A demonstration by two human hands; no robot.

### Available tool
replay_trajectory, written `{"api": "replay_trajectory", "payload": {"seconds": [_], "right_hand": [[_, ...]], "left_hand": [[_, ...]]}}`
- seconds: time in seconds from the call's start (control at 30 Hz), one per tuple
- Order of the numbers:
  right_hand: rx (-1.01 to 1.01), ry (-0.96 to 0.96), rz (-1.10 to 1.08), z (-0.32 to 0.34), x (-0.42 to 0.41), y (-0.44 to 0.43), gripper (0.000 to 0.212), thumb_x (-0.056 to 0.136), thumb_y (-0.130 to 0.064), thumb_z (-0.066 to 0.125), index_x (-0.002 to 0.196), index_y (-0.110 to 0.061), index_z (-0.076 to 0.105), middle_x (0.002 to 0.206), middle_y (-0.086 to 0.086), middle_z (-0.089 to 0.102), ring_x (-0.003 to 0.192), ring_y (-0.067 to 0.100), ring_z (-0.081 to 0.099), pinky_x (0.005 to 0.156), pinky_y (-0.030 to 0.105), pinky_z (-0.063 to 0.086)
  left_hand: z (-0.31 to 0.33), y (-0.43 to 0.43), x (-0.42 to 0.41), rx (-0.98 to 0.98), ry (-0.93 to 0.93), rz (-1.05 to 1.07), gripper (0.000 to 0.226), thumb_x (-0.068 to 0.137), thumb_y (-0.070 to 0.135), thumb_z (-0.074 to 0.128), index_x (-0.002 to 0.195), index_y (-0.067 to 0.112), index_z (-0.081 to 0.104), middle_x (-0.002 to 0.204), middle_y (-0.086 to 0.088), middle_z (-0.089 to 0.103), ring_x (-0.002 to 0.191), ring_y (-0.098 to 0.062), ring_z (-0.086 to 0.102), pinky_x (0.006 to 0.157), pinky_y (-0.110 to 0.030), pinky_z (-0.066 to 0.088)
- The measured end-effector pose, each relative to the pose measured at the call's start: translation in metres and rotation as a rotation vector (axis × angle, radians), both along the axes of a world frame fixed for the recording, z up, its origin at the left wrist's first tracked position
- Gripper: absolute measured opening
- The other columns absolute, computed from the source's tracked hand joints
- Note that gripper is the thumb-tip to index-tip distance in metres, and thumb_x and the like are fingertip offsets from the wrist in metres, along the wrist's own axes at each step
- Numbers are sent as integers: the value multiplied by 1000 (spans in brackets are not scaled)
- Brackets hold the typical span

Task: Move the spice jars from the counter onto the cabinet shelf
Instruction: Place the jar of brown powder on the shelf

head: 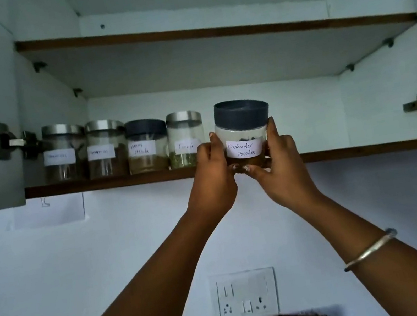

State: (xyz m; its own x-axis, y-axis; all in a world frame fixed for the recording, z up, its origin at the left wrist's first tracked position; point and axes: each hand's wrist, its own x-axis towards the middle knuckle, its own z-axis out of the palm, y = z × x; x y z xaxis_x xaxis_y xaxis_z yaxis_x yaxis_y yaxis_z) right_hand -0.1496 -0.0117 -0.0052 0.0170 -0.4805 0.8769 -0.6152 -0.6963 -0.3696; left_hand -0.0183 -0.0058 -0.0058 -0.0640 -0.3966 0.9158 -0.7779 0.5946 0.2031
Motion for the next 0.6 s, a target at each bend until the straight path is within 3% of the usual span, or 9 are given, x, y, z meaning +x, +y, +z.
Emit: {"api": "replay_trajectory", "payload": {"seconds": [0.13, 0.27, 0.33, 0.5, 0.6], "right_hand": [[29, 56, -43, 8, -1, -24, 94, 85, -25, 67, 151, -27, 0, 133, 10, 37, 119, 21, 52, 99, 36, 48], [30, 66, -82, 6, 0, -38, 91, 83, -39, 65, 150, -31, 4, 138, 7, 41, 123, 26, 50, 103, 54, 41], [17, 19, -75, 6, 1, -43, 87, 82, -40, 67, 148, -29, 11, 139, 5, 44, 120, 25, 54, 100, 54, 44], [40, 87, -277, 11, 7, -52, 49, 89, -44, 55, 125, -16, 38, 123, 6, 59, 100, 26, 63, 90, 46, 50], [68, 142, -377, 10, 14, -54, 41, 92, -44, 49, 120, -15, 40, 114, 7, 63, 97, 28, 61, 91, 44, 47]], "left_hand": [[12, -20, 1, 10, 20, 7, 68, 91, 5, 53, 149, 11, 17, 135, -12, 39, 123, -23, 45, 103, -29, 39], [9, -35, 4, 2, 62, -43, 66, 92, 13, 56, 147, 14, 21, 137, -7, 44, 126, -19, 44, 100, -25, 38], [7, -42, 5, -18, 125, -74, 60, 91, 15, 57, 143, 14, 28, 136, -6, 49, 125, -19, 48, 97, -25, 41], [4, -57, -1, -40, 7, 146, 44, 91, 20, 56, 129, 6, 40, 120, -15, 57, 110, -28, 53, 85, -33, 45], [1, -64, -4, -121, -101, 276, 32, 78, 6, 69, 106, 0, 54, 97, -19, 65, 87, -35, 59, 71, -36, 47]]}}
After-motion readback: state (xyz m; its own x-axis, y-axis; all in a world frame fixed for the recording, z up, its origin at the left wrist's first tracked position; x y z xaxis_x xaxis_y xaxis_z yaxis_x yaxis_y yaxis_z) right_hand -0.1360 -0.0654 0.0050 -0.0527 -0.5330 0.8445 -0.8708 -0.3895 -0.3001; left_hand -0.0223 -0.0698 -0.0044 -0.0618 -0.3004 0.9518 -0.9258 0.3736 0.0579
